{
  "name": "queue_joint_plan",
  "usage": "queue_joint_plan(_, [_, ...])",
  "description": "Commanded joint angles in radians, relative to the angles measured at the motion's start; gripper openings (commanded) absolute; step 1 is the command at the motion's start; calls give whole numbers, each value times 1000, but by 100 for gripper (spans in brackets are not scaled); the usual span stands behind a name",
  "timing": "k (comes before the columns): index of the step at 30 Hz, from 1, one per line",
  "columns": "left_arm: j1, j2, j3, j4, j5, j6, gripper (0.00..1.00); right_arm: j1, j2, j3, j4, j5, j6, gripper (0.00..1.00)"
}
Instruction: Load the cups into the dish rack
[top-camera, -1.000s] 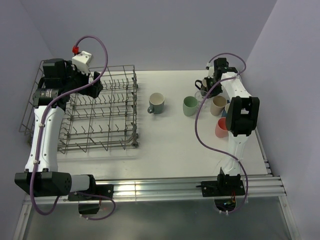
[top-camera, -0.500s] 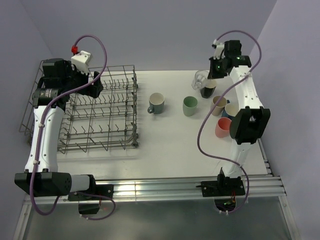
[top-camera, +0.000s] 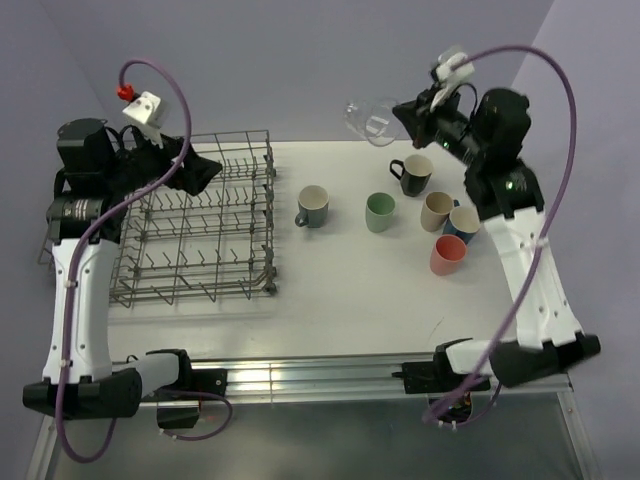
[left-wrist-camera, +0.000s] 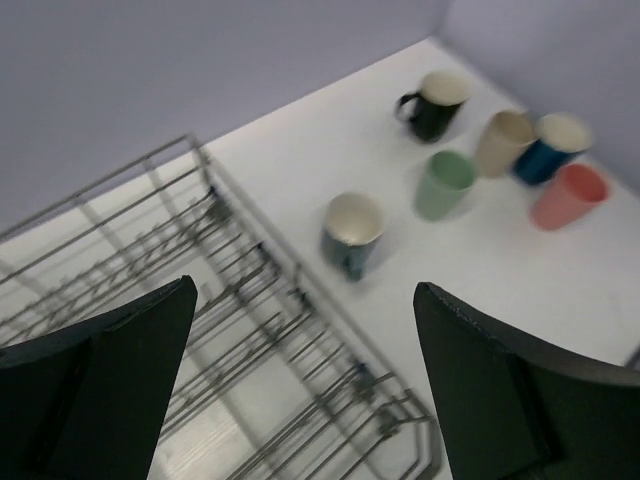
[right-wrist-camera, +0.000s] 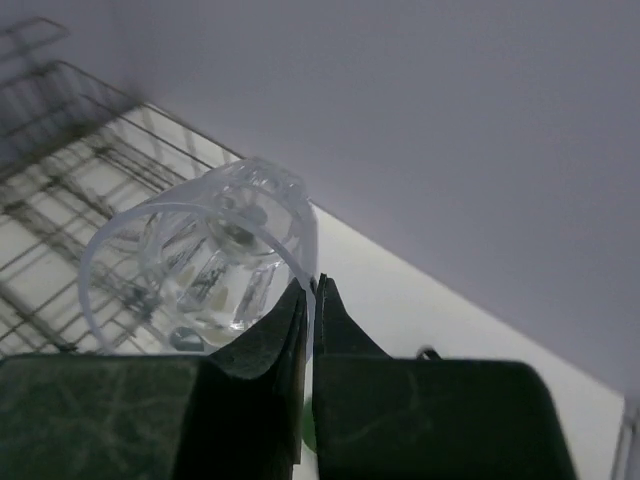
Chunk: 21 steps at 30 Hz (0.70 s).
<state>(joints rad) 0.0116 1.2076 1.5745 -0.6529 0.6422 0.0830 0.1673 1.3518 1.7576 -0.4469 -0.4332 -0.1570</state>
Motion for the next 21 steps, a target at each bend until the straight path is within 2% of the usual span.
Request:
queue_joint_plan(1, [-2, -85, -30, 204, 273, -219, 99, 150, -133, -215, 431, 59, -177, 0])
queue_joint_plan(2, [-4, -106, -69, 252, 308, -271, 99, 193, -193, -274, 515, 83, -218, 0])
queue_joint_plan(3, [-2, -118, -96, 309, 342, -398, 99, 268, -216, -321, 656, 94, -263, 0])
queue_joint_plan(4, [-2, -134, -128, 454, 387, -469, 99, 303, -236, -416, 730, 109, -354, 0])
queue_joint_plan(5, [-2, -161, -192, 526, 401, -541, 99, 337, -267, -464, 796, 113, -405, 0])
queue_joint_plan(6, [-2, -170, -218, 592, 412, -669, 99, 403, -278, -506, 936, 116, -453, 0])
queue_joint_plan(8, [-2, -180, -280, 752, 421, -782, 99, 467, -290, -624, 1066, 111, -628, 0])
queue_joint_plan(11, [-2, -154, -297, 817, 430, -977, 99, 560, -298, -740, 1308, 65, -814, 0])
queue_joint_plan(13, [-4, -140, -307, 857, 442, -1052, 99, 609, -293, -800, 1364, 42, -922, 0])
queue_joint_plan(15, [-2, -118, -327, 896, 456, -1164, 99, 635, -292, -831, 1411, 22, -978, 0])
queue_joint_plan(18, [-30, -102, -369, 921, 467, -1253, 99, 672, -290, -885, 1464, 13, -1055, 0])
queue_joint_plan(20, [-44, -95, -383, 905, 462, -1257, 99, 695, -292, -914, 1481, 10, -1101, 0])
queue_joint_plan(21, [-48, -94, -378, 819, 447, -1214, 99, 701, -293, -920, 1487, 5, -1113, 0])
